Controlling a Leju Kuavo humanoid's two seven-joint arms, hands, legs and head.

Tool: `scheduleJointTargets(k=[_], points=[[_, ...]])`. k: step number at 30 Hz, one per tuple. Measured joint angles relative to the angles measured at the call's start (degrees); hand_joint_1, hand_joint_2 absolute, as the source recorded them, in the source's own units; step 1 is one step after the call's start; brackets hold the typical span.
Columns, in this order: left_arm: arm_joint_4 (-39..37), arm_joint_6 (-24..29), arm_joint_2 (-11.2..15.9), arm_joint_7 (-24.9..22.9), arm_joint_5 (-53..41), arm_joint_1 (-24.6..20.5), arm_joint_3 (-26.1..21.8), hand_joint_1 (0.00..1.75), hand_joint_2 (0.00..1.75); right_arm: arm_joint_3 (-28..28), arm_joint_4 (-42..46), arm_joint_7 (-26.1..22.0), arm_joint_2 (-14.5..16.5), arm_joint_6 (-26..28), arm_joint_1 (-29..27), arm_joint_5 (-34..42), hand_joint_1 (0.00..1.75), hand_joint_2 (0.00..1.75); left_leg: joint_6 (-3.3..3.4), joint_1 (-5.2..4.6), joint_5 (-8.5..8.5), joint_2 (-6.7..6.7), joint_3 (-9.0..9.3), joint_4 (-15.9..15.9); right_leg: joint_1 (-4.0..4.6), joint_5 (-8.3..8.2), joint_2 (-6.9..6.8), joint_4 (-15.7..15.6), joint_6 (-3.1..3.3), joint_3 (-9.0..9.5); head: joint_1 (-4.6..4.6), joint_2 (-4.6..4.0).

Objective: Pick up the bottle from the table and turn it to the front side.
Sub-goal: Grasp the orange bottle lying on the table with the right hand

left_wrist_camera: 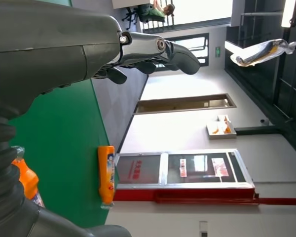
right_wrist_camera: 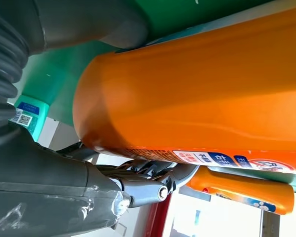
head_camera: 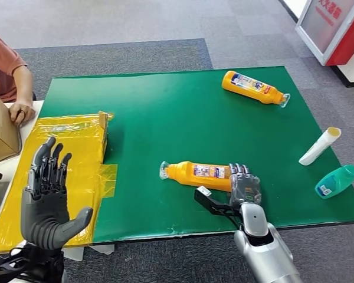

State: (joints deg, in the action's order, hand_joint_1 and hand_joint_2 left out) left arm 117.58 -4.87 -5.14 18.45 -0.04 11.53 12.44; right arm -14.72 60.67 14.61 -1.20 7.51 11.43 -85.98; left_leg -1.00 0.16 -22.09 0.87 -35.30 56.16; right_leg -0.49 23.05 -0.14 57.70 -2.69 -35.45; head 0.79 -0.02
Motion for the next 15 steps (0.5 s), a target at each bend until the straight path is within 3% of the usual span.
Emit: scheduleJointTargets(k=[9,15], points=[[-0.37,-0.45,-0.83,-0.02,0.66,-0.26,0.47,0.00,1.75,-0.50,2.03,-6.30,0.01,-0.09,-0.22,8.61,1.75,1.75,-0.02,0.00,0.02,0.01,-0.02,0.00,0.00,-0.02,0.00,0.00,0.03,-0.04,0.01,0.00],[-0.62,-0.42,-0.89,-0.31,0.98,-0.55,1.20,0.00,1.75,-0.68,6.58,-7.99,-0.01,0.35,-2.56,13.17,1.75,1.75,-0.01,0.00,-0.01,0.00,-0.08,0.00,0.00,0.01,-0.01,0.01,0.01,-0.09,0.00,0.00]])
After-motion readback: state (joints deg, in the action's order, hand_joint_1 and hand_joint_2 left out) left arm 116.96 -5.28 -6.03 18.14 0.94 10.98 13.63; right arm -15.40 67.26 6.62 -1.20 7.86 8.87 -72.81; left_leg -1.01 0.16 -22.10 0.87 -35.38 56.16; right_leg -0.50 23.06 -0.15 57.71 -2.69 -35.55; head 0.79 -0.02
